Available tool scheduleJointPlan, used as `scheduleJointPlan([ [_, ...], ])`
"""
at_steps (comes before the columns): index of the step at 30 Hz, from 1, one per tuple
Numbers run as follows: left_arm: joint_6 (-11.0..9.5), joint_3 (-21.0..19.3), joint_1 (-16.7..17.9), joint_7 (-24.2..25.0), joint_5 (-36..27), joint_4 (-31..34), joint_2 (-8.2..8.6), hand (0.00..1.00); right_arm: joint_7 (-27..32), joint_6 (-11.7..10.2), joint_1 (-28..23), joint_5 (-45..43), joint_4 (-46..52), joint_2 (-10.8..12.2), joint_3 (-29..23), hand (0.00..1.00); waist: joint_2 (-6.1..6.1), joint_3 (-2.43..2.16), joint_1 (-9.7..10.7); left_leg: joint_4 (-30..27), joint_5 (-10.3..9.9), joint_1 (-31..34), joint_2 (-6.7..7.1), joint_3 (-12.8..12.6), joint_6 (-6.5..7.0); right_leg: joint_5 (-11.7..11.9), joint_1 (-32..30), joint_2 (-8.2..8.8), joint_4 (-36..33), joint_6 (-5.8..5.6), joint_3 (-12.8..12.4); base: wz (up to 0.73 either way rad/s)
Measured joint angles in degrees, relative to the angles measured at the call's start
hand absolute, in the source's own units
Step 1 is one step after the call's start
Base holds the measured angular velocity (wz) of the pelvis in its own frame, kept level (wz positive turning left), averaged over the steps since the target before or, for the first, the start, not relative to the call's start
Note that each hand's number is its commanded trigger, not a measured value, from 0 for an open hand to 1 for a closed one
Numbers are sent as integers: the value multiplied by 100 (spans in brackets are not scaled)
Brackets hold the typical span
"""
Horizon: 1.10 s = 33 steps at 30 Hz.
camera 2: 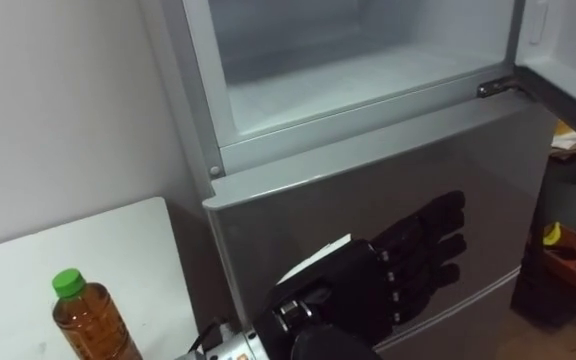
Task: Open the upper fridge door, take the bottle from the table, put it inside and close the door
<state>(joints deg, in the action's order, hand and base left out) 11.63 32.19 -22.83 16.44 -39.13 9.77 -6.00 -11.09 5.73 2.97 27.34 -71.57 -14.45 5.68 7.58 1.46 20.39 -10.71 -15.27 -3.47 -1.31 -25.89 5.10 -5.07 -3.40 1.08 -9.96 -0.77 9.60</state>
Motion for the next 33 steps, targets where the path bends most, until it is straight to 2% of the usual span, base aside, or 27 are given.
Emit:
scheduleJointPlan([
  [2,-12,-2,3,5,60,-5,-28,0,61,-20,-1,3,-2,33,-12,0,-25,14,-56,-5,0,13,4,115,0,-27,24,9,-18,6,30,18],
  [6,-63,-7,7,43,61,-3,-55,0,92,-110,-3,81,6,124,-3,0,-55,7,-137,-54,2,20,25,244,-3,-131,28,68,-126,5,177,20],
  [9,-69,-8,16,55,64,-4,-90,0,91,-119,-12,202,48,160,51,0,-88,-13,-307,-70,5,32,29,286,-8,-163,48,84,-181,2,225,8],
  [12,-70,-21,54,49,188,-3,-157,0,89,-138,-2,253,56,186,180,0,-133,-35,-381,-114,8,69,27,321,-9,-163,68,99,-184,3,294,7],
  [15,-75,-66,360,49,409,15,-201,0,82,-143,-27,335,59,224,214,0,-193,-63,-549,-115,10,35,27,319,-12,-164,103,98,-174,3,304,0],
  [19,-74,-69,791,63,516,19,-399,0,23,-150,-37,375,136,263,237,0,-285,-104,-692,-129,11,39,27,359,-12,-177,140,123,-170,4,378,11],
  [23,-75,-75,940,160,643,18,-589,0,20,-222,-93,373,253,296,280,0,-336,-106,-795,-188,8,41,35,508,-7,-204,197,167,-163,1,551,22],
  [27,-147,-76,1109,262,1054,-53,-622,0,48,-245,-106,263,249,309,333,0,-343,-103,-835,-173,10,9,35,588,-8,-211,277,178,-159,11,657,15],
  [29,-236,-60,1437,309,1275,-284,-627,0,80,-269,-119,181,253,308,445,0,-357,-94,-842,-155,15,-7,33,603,-16,-215,365,179,-177,18,714,4],
  [33,-243,-61,1970,337,1581,-813,-649,0,183,-323,-216,194,268,339,450,0,-415,-90,-881,-156,24,-25,25,607,-27,-219,378,179,-175,24,756,0],
])
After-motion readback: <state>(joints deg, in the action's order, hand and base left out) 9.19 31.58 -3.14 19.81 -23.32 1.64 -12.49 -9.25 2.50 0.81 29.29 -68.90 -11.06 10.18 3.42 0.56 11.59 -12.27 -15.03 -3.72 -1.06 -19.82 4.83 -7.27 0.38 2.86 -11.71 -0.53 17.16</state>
